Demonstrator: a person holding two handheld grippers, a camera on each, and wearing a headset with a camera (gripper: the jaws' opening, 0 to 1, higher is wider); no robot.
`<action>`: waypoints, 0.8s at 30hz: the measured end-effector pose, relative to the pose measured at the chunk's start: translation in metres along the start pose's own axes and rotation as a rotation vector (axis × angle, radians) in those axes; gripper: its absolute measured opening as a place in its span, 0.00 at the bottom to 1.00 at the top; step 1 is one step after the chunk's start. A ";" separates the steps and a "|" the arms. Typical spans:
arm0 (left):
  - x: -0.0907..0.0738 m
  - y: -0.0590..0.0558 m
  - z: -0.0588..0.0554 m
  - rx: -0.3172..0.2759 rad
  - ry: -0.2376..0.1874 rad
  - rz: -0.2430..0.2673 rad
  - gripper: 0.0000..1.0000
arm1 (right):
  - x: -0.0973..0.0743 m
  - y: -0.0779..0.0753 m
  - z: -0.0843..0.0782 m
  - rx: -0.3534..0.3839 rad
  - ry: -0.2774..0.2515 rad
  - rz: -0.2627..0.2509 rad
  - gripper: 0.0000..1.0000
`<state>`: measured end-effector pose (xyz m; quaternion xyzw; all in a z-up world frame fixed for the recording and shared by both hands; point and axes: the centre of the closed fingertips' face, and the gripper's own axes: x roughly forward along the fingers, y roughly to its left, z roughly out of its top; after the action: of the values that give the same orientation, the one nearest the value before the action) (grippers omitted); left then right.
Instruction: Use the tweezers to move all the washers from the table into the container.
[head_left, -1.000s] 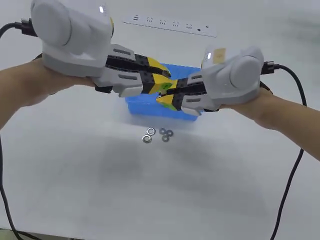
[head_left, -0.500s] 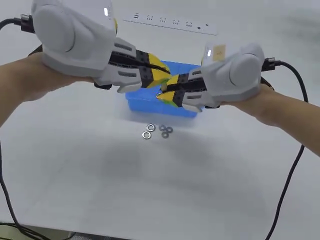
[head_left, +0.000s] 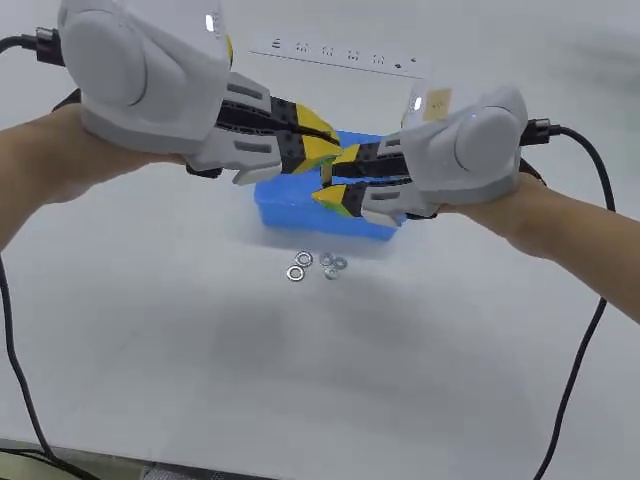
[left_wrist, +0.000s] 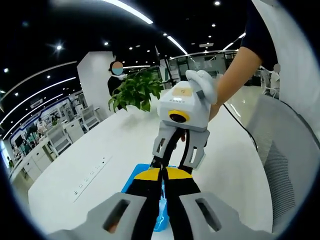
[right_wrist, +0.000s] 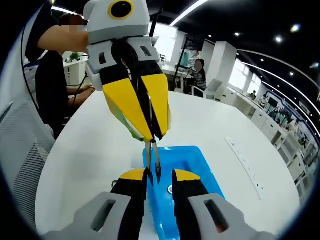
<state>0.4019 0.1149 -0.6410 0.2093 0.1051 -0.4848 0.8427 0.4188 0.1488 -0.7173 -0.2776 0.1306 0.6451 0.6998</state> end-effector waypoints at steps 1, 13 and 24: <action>-0.001 0.000 0.001 0.002 0.002 0.007 0.05 | -0.001 0.000 0.000 0.011 0.000 -0.006 0.22; -0.021 -0.014 0.002 -0.013 0.011 0.040 0.05 | -0.017 0.014 -0.006 0.167 -0.023 -0.032 0.32; -0.035 -0.037 -0.014 -0.049 0.023 0.036 0.05 | -0.041 0.027 -0.028 0.224 -0.017 -0.078 0.41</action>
<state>0.3523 0.1323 -0.6494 0.1960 0.1229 -0.4646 0.8548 0.3916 0.0998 -0.7235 -0.1972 0.1849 0.6011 0.7520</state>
